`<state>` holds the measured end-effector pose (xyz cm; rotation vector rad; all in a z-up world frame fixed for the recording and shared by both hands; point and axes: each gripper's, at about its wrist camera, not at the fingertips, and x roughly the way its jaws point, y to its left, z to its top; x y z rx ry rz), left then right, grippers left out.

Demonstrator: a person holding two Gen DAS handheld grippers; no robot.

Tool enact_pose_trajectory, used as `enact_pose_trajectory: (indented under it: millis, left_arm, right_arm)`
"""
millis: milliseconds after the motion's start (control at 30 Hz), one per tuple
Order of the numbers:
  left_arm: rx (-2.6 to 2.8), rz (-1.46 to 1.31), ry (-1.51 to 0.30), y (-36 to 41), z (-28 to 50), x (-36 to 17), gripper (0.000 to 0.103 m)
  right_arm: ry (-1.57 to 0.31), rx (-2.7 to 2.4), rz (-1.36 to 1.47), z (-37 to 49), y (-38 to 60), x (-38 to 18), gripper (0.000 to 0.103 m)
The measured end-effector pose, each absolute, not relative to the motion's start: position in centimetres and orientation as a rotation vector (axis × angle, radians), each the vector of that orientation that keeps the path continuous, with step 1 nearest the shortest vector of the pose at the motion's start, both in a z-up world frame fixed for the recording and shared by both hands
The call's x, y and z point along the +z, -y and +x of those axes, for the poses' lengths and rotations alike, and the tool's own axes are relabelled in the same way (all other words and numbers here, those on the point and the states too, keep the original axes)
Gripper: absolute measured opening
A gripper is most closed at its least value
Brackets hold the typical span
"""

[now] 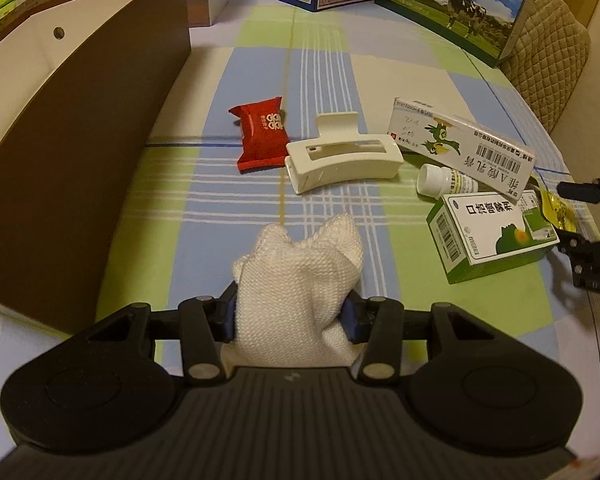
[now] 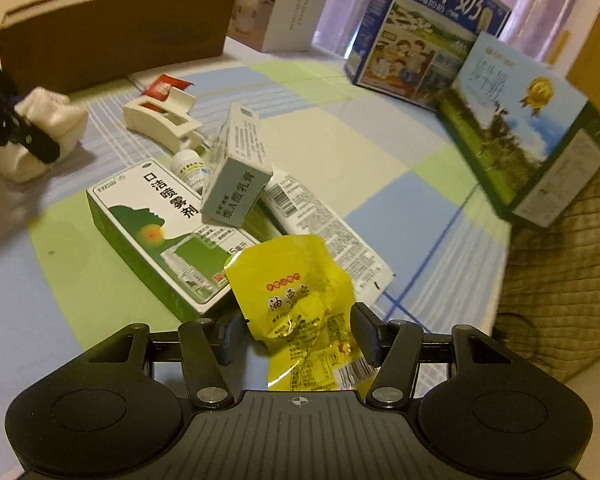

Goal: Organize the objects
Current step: 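Grasp the white towel with the left tool while the right tool grasps the yellow packet, then lift and carry the towel and yellow packet over the open box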

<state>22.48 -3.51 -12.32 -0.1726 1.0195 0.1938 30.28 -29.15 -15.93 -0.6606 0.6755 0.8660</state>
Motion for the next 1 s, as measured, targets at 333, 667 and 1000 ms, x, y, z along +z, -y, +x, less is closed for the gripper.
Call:
enact_pose_trajectory:
  millis: [333, 667, 1000]
  left_arm:
    - [0.202, -0.175, -1.028, 3.5, 21.9, -12.3, 0.043]
    - [0.201, -0.168, -1.042, 3.7, 21.4, -12.0, 0.043]
    - [0.195, -0.18, -1.056, 3.7, 20.4, -11.8, 0.043]
  right_arm:
    - [-0.734, 0.847, -0.577, 30.0, 29.7, -15.0, 0.042]
    - [-0.764, 0.767, -0.303, 28.1, 32.7, -11.2, 0.027]
    - [-0.911, 0.765, 0.011, 27.7, 34.6, -8.2, 0.027]
